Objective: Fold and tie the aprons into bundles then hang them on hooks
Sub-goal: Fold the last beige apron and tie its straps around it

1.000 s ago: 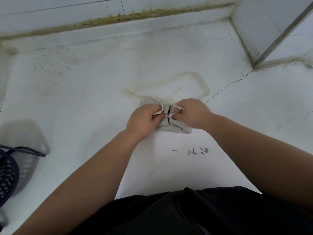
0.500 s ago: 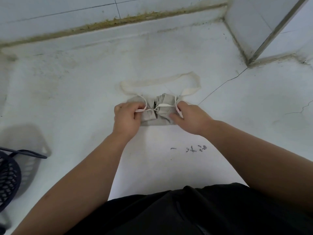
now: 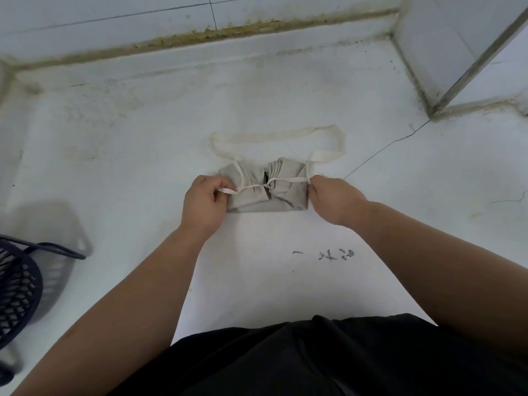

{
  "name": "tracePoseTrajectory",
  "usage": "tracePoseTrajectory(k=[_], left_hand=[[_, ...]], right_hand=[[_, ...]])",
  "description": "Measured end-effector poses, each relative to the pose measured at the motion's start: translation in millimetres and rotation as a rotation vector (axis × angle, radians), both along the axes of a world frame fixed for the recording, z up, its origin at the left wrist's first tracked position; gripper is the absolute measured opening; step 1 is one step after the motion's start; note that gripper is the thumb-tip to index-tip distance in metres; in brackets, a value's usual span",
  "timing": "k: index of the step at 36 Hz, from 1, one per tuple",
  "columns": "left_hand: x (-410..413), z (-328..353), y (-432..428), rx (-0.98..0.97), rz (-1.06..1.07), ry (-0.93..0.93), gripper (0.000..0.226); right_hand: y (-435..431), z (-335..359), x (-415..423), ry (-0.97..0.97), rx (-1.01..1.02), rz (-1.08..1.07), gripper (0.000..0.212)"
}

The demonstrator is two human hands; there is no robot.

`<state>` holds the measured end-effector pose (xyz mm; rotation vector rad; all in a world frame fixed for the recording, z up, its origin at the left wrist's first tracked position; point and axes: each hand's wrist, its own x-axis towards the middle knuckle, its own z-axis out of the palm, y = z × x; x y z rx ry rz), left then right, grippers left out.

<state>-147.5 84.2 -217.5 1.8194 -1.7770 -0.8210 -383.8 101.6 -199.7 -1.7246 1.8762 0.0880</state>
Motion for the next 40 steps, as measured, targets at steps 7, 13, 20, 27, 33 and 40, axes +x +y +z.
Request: tracePoseTrajectory(k=[7,13,20,27,33,40], left_hand=[[0,-3,-4,0.128,0.207,0.320,0.025],[-3,-5,-4,0.119,0.336,0.313,0.006],[-5,-4,-3,0.096,0.313,0.242,0.005],[7,-6,1,0.085,0.626,0.230,0.029],[-4,8,2,-0.463,0.231,-0.294,0.058],[-5,-9,5,-0.488,-0.622,-0.311,0.028]], right_hand=[[-11,9,-7,-0.367,-0.170,-0.975,0.028],[-15,23,5,-0.036,-0.394,-0.657,0.074],[-3,8,29,-0.321,-0.252,0.024,0.020],[-13,2,23,-0.261,-0.218,0.014,0.023],[-15,3,26,-0.263,-0.247,0.015,0.027],[-14,5,21,-0.074,-0.238,0.312,0.030]])
